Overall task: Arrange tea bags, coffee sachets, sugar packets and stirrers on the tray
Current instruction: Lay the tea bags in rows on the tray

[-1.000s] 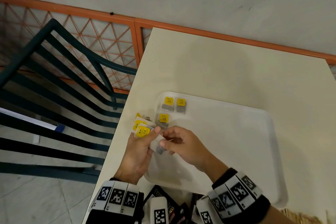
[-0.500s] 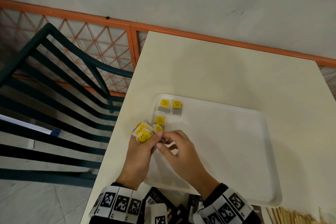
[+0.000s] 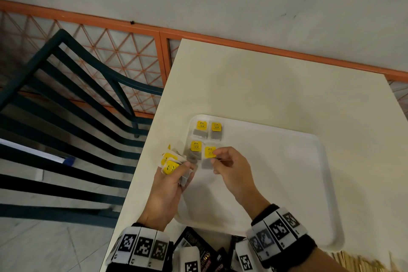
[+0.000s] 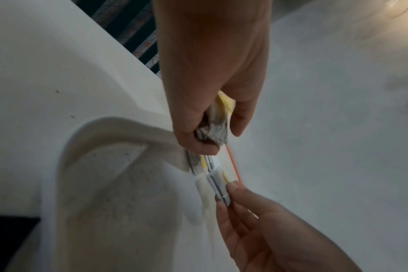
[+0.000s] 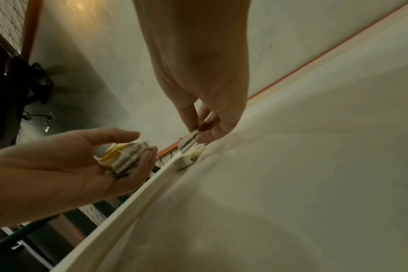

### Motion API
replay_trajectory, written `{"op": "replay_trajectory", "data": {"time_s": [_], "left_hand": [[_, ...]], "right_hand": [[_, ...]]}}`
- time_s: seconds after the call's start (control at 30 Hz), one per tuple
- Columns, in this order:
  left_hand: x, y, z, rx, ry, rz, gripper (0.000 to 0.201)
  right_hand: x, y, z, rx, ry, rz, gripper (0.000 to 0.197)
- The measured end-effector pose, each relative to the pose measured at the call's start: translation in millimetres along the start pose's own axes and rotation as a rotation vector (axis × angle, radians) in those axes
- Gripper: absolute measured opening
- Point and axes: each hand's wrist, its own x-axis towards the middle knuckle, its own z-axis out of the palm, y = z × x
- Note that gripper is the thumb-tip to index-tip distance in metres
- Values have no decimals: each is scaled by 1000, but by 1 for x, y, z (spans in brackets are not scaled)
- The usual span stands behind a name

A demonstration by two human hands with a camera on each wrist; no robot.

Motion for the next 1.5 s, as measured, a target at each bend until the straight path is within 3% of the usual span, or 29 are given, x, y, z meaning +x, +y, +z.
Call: {"op": "replay_trajectory", "data": {"time_s": [0.2,0.33,0.47,0.63,0.7,0.83,0.93,1.2,1.37,1.5], "left_hand": [[-2,2,-5,-4,-23,2,22],[-1,3,-8,-143,-24,-63,34],[-5,5,-5,-285,-65,-151,23],[-6,5,2,-130,-45,-97,31],[-6,5,4,-57,-67,-70,30],[-10,5,4,49,-98,-39,26],[-11,6,3,45,-70,-26,30],[-12,7,-7,58,-8,16,19],[-10,10,-26,-95,111,-1,22],[-11,11,-31,-136,121,-23,18]], "right_hand": [[19,11,2,-182,89,-55,16],[22,14,4,-380,107,-156,16],[21,14,5,-444,93,-211,20],[15,12,6,-433,117,-248,15],[8,7,9,-378,60,-257,14],[-9,-3,13,-195,-178,-162,5],[-17,-2,12,-119,-246,-120,12],[-27,8,17,-94,-237,28,6],[-23,10,16,-87,-234,225,15],[-22,9,25,-109,-204,258,10]]}}
